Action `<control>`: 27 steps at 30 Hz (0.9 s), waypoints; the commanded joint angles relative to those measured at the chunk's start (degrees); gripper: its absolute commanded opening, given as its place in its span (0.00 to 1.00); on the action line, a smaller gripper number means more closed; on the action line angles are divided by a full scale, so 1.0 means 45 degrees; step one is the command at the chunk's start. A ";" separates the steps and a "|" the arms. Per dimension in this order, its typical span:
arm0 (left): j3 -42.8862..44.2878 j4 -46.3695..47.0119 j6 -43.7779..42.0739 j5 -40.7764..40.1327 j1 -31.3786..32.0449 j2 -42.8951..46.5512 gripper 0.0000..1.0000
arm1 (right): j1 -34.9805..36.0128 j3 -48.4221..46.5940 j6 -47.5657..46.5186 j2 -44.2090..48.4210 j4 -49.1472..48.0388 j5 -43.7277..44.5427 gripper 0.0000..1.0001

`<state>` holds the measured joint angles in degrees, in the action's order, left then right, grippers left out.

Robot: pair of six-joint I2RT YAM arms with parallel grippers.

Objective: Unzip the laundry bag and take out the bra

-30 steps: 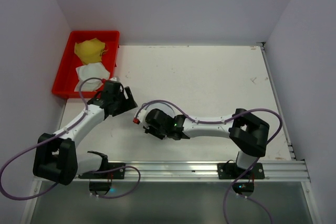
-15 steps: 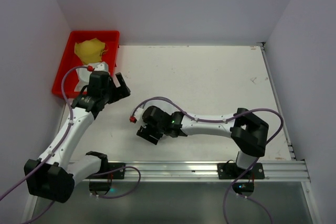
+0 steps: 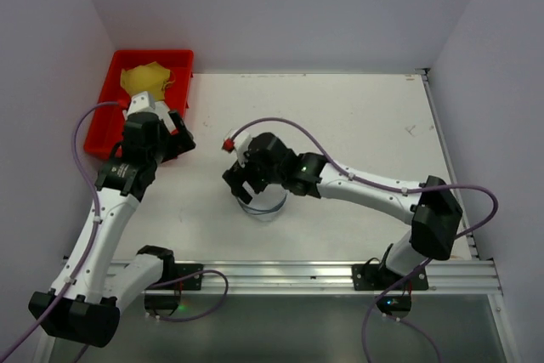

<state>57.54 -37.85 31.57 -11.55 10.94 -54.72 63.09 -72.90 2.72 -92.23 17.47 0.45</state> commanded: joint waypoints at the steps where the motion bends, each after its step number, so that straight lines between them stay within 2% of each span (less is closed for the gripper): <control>1: 0.0729 0.0129 -0.0648 -0.0636 -0.0185 0.0460 1.00 | -0.2257 -0.0772 0.1522 0.1039 0.0433 -0.0743 0.87; 4: 0.0691 0.0207 -0.1039 -0.0791 -0.0185 0.0928 1.00 | -0.4054 -0.0461 0.2284 0.2385 0.0588 -0.0277 0.99; 7: 0.0690 -0.0181 -0.1390 -0.1202 -0.0185 0.1611 1.00 | -0.6065 0.0104 0.3066 0.4196 0.0959 0.0310 0.99; 9: 0.0729 -0.0339 -0.1643 -0.1028 -0.0185 0.2330 1.00 | -0.7584 0.0496 0.3533 0.5313 0.1252 0.0524 0.99; 10: 0.0768 -0.0475 -0.1742 -0.0872 -0.0185 0.2606 1.00 | -0.8020 0.0904 0.3613 0.6537 0.1350 0.0719 0.99; 12: 0.0923 -0.0710 -0.2034 -0.0423 -0.0185 0.3463 1.00 | -0.8936 0.1180 0.3653 0.7735 0.1818 0.1322 0.99; 15: 0.1566 -0.1724 -0.2425 -0.0188 -0.0185 0.4421 1.00 | -0.9216 0.1162 0.3361 0.9903 0.3027 0.3041 0.99; 19: 0.1979 -0.2934 -0.2914 0.0009 -0.0185 0.5887 1.00 | -0.9216 0.1160 0.3204 1.2676 0.4221 0.3766 0.99; 20: 0.2037 -0.3208 -0.2779 -0.0494 -0.0088 0.6374 1.00 | -0.9215 0.1258 0.3243 1.3765 0.4474 0.4135 0.99; 23: 0.2136 -0.3796 -0.2447 -0.2093 0.0400 0.7175 1.00 | -0.9215 0.1688 0.3146 1.5275 0.4710 0.4392 0.99; 27: 0.2195 -0.3565 -0.2309 -0.2862 0.0986 0.8270 1.00 | -0.9215 0.2371 0.2345 1.7344 0.4437 0.3827 0.99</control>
<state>66.76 -51.90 21.78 -19.75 14.04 -19.55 21.52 -65.21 16.05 -16.69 34.83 17.39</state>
